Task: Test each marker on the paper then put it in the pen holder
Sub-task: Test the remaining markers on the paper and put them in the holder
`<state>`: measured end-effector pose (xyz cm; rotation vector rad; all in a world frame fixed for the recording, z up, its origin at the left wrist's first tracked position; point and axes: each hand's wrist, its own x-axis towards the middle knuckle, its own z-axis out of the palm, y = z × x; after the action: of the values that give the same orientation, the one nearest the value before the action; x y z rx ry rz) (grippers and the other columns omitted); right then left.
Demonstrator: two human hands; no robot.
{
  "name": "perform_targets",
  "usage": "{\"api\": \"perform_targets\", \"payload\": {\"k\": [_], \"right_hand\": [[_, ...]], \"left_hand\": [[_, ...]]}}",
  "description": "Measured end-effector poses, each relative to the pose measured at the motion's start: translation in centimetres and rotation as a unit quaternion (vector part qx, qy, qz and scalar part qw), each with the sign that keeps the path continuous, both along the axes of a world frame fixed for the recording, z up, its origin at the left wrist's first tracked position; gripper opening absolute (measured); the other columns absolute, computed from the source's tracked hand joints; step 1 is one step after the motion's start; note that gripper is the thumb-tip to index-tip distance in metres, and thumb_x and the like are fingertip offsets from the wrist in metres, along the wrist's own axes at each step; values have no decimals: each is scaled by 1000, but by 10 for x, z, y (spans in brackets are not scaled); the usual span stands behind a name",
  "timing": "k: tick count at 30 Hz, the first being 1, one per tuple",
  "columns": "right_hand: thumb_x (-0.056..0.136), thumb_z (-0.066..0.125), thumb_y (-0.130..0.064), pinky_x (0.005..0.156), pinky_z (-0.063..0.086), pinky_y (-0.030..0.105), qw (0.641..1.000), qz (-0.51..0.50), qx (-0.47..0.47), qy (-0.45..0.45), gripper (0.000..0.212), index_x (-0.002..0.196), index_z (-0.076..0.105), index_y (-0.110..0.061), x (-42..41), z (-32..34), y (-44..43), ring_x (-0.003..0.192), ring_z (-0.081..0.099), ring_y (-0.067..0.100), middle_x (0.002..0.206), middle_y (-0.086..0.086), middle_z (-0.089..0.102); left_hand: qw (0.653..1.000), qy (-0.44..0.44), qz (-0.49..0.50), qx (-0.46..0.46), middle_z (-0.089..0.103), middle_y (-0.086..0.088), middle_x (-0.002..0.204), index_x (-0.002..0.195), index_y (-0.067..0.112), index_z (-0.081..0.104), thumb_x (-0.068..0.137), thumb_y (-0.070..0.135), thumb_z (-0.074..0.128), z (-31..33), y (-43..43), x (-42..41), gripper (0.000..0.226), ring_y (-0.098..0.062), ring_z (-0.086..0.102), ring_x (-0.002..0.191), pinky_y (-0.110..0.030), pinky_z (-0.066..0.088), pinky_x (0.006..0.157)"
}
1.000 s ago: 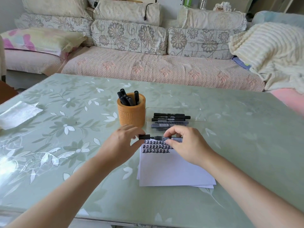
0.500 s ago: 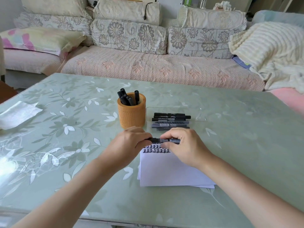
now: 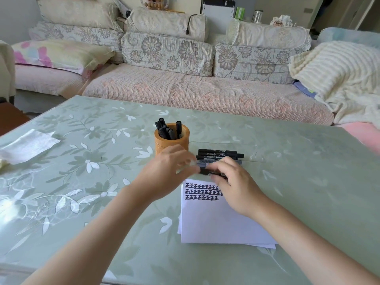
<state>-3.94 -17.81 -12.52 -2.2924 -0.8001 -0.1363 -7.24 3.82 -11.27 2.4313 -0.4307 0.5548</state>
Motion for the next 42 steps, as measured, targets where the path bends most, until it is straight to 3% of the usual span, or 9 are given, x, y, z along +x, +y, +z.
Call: {"api": "perform_targets", "payload": {"k": [4, 7, 12, 15, 23, 32, 36, 39, 42], "right_hand": [[98, 54, -9, 86, 39, 13, 996, -30, 80, 14, 23, 111, 67, -21, 8, 11, 10, 97, 56, 2, 102, -9, 61], [96, 57, -14, 81, 47, 19, 985, -71, 156, 15, 16, 102, 67, -24, 25, 34, 27, 87, 63, 4, 92, -9, 70], [90, 61, -22, 86, 56, 45, 968, -81, 235, 29, 5, 92, 66, -21, 67, 69, 65, 87, 71, 17, 91, 0, 74], [89, 64, -20, 84, 58, 45, 971, -77, 226, 34, 3, 92, 66, -19, 86, 75, 88, 85, 73, 13, 89, 0, 75], [80, 74, -33, 71, 45, 27, 992, -117, -36, 15, 15, 89, 74, -20, 95, 70, 107, 86, 63, 17, 89, -5, 70], [90, 63, -26, 79, 49, 28, 981, -48, -171, 78, 19, 98, 78, -18, 91, 74, 121, 92, 63, 23, 100, 6, 73], [94, 55, -21, 87, 44, 26, 990, -24, -125, 67, 22, 106, 73, -23, 87, 75, 102, 101, 59, 15, 106, -5, 67], [94, 54, -25, 89, 48, 31, 987, -60, -148, 34, 14, 94, 68, -28, 93, 63, 73, 101, 60, 17, 105, -5, 66], [91, 57, -28, 90, 52, 35, 952, -66, -296, 36, 12, 90, 69, -32, 96, 48, 49, 102, 62, 19, 108, -7, 69]], "left_hand": [[980, -79, 158, -93, 50, 9, 103, 105, 22, 61, 86, 28, 65, 3, 18, 20, 20, -14, 54, 91, -27, 45, 79], [955, -70, 246, -150, 46, 4, 114, 119, 21, 50, 82, 26, 68, 0, 27, 29, 41, -24, 49, 106, -37, 43, 91], [950, 70, 232, -197, 33, 0, 143, 148, 16, 25, 79, 45, 69, -10, 34, 37, 87, -17, 27, 137, -32, 27, 111], [950, 97, 210, -212, 40, 2, 142, 145, 20, 30, 77, 40, 70, -15, 32, 44, 81, -17, 34, 135, -28, 31, 104], [945, 60, 224, -231, 53, 6, 126, 133, 28, 44, 72, 31, 76, -18, 27, 53, 69, -13, 45, 120, -25, 35, 88], [941, 67, 244, -226, 50, -2, 127, 139, 18, 39, 70, 31, 80, -18, 24, 49, 81, -20, 44, 122, -27, 34, 94], [947, 58, 254, -188, 40, -8, 134, 146, 10, 27, 72, 27, 79, -21, 20, 42, 92, -26, 35, 128, -32, 27, 105], [941, -20, 291, -175, 40, -4, 124, 135, 14, 38, 78, 25, 70, -24, 18, 29, 67, -24, 36, 119, -34, 34, 99], [950, -56, 270, -150, 45, 5, 104, 110, 19, 48, 86, 27, 61, -25, 13, 16, 28, -19, 47, 100, -31, 41, 80]]}}
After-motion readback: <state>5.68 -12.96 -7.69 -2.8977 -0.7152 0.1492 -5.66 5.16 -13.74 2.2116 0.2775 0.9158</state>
